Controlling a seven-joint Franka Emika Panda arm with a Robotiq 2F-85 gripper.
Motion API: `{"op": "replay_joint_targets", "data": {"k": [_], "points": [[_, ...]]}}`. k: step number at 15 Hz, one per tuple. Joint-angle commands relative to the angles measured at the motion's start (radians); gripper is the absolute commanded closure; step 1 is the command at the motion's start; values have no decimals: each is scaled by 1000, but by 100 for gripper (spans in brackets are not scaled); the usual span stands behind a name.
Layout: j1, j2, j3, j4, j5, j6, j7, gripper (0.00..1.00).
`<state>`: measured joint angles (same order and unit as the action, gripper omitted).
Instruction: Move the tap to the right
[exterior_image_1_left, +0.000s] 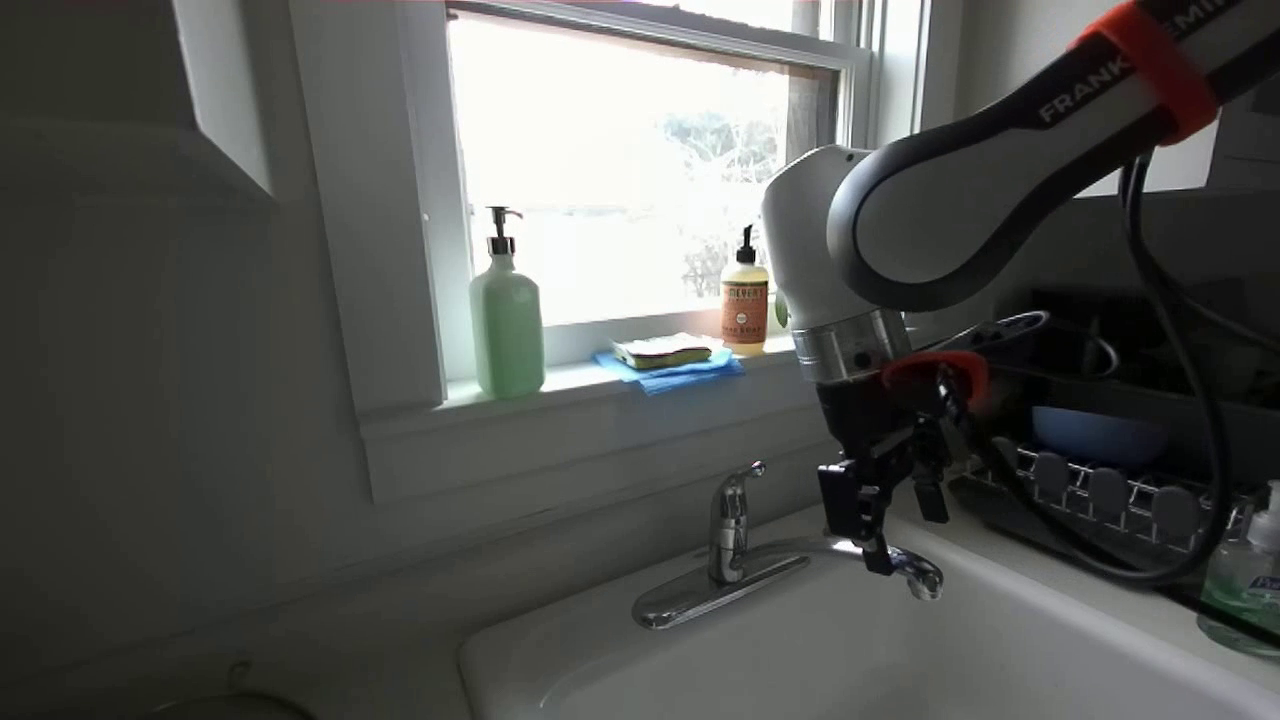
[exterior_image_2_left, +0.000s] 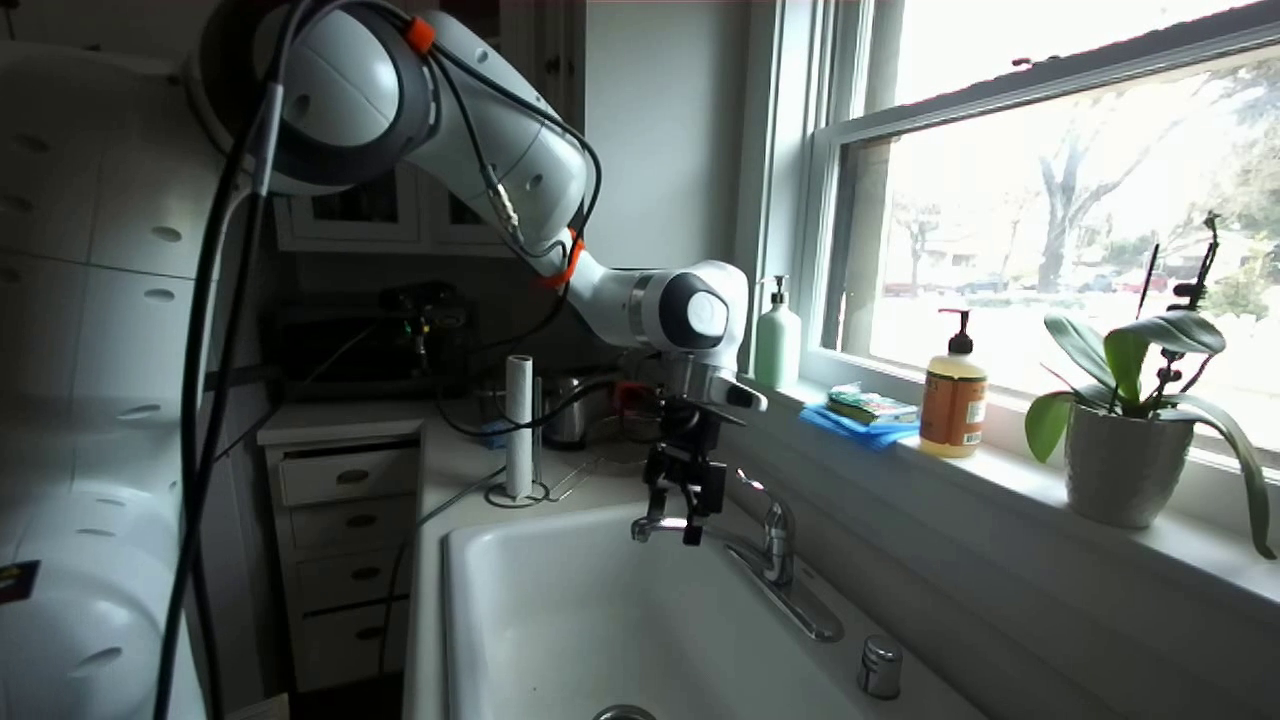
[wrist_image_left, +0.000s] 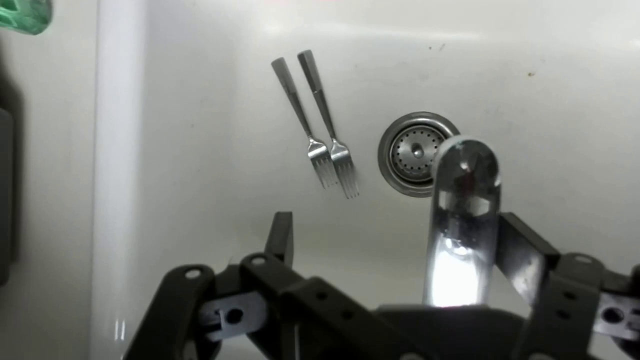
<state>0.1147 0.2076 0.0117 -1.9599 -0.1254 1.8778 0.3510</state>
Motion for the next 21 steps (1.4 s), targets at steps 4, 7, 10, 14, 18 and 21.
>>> {"op": "replay_joint_targets", "data": {"k": [4,7,10,14,18,21], "points": [[-70,-74,-31,-58,-92,-18,-188,0],[-95,-81,-43,-62,-107,-13,-245,0],[-117,-80,-55,-57,-121,-6,-292,0],[-143,-77,-70,-53,-145,8,-358,0],[-164,-99,-71,-59,-116,18,-442,0],[-161,-142,-60,-62,-80,5,-498,0]]}}
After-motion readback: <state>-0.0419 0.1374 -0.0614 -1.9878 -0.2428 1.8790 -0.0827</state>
